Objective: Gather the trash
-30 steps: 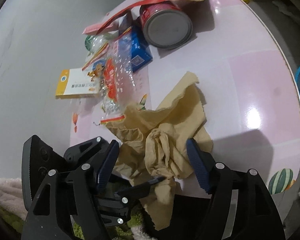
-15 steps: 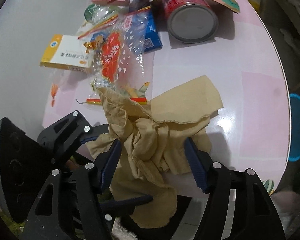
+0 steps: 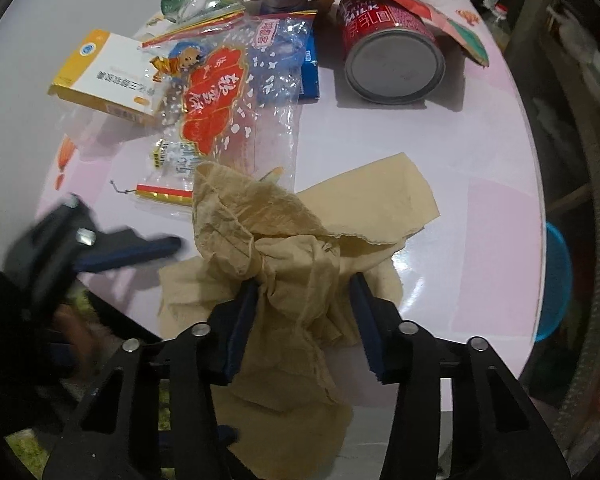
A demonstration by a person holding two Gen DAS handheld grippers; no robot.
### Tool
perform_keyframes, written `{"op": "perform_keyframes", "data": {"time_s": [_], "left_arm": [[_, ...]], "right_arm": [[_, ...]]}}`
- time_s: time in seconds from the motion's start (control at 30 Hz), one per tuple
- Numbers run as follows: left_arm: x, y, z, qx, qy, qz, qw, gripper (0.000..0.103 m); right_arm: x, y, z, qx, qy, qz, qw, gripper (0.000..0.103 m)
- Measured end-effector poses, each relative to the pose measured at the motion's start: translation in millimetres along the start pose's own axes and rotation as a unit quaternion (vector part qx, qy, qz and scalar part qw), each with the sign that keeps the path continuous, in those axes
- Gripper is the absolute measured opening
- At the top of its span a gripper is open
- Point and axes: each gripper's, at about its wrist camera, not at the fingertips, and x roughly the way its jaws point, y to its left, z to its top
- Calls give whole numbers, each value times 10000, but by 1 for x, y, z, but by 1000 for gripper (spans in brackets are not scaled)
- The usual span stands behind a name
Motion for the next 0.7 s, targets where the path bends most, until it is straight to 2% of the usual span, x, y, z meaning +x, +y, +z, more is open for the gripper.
{"op": "perform_keyframes", "data": {"time_s": [0.1,0.17,0.23,0.27,0.4,0.43,0.57,0.7], "left_arm": [[-19,6,0,-44,-147,186,9997,78],[-29,9,-2,-21,-80,214,9997,78],[-39,9,-5,45,-145,390,9991,78],[-44,9,-6,78,-157,426,9989,78],[-64,17,-10,48,-86,603,9981,78],[-69,23,-9,-9,-77,677,9977,78],[-92,54,-4,-355,-167,1056,9936,78],[-119,92,7,-925,-434,1549,9826,78]], "right_arm": [[1,12,-3,26,-99,-246,9996,37],[0,14,-2,125,-165,-255,9995,35],[-1,16,-3,181,-226,-341,9990,26],[-2,17,-3,231,-263,-352,9988,26],[-3,14,-7,481,-388,-260,9978,13],[-3,11,-12,535,-414,-232,9974,9],[-5,-1,-18,854,-544,36,9949,6],[-12,-13,-25,1012,-674,181,9924,6]]}}
